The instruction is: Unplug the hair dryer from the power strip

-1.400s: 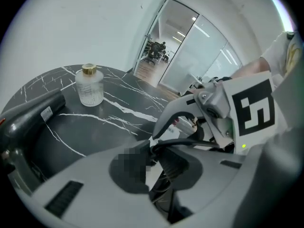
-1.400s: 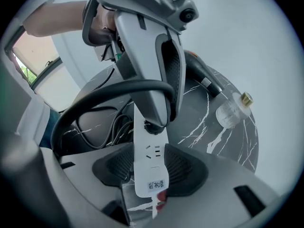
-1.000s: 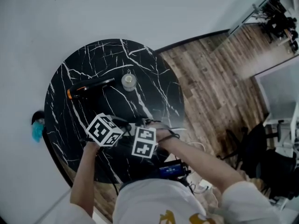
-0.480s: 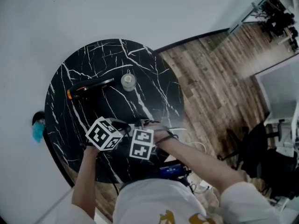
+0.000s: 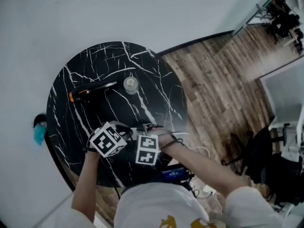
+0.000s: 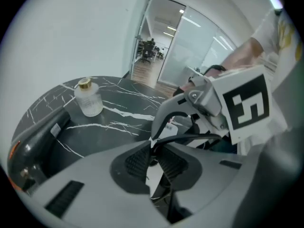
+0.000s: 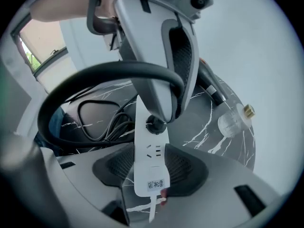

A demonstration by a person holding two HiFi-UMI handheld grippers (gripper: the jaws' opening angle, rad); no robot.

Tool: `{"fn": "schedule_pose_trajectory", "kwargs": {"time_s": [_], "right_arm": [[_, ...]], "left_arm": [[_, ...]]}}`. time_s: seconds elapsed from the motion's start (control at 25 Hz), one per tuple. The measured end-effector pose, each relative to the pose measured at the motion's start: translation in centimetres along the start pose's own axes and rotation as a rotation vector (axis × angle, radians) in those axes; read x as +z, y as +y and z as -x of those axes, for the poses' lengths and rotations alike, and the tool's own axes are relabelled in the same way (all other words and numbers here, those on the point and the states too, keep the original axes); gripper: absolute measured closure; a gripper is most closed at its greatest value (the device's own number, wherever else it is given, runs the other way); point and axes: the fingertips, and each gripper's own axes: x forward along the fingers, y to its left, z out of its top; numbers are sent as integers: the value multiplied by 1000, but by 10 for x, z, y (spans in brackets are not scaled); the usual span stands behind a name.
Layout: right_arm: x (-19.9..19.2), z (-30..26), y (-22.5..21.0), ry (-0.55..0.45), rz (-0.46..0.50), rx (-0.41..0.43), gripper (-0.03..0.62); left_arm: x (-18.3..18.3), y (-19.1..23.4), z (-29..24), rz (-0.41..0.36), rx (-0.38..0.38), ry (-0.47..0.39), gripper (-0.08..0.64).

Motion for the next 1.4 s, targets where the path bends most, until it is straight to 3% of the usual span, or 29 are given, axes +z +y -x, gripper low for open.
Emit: {"fn": "schedule_pose_trajectory", "kwargs": {"time_s": [0.04, 0.12, 0.2, 0.28, 0.44, 0.6, 0.76, 0.88, 1.0, 1.08, 1.16, 1.2, 1.32, 1.36, 1.4], "right_arm": [[0, 4, 2, -31, -30, 36, 396], [2, 19, 0, -117, -185, 120, 397], [5, 36, -16, -190, -309, 119, 396], [5, 35, -24, -191, -307, 107, 397], [0, 17, -16, -154, -248, 135, 410], [1, 18, -17, -162, -280, 144, 411], [3, 17, -15, -131, -294, 168, 413], [3, 16, -13, -77, -312, 172, 422], [-1, 15, -12, -72, -297, 157, 423], [-2, 15, -12, -90, -297, 151, 426], [-2, 15, -10, -92, -283, 147, 429], [-1, 15, -9, -91, -271, 144, 440], [-2, 14, -8, -82, -264, 149, 441], [-1, 15, -9, -74, -270, 157, 442], [0, 15, -10, -63, -271, 163, 441]], "left_arm": [[-1, -1, -1, -31, 6, 9, 522], [-2, -2, -2, -58, 17, 8, 522], [0, -2, -2, -75, 36, -8, 522], [-2, -3, -2, -128, 56, -11, 522], [-11, -5, -7, -325, 80, 39, 518], [-17, -3, -11, -382, 41, 95, 499], [-27, -1, -24, -491, 29, 204, 499], [-27, 2, -26, -447, 2, 241, 508], [-23, 2, -27, -339, -99, 255, 508], [-20, 1, -24, -365, -98, 268, 508], [-23, -3, -21, -443, -23, 302, 514], [-25, -3, -20, -438, -3, 309, 514], [-20, 7, -16, -239, -67, 248, 509], [-17, 4, -16, -206, -97, 227, 506], [-17, 0, -16, -225, -99, 230, 506]]}}
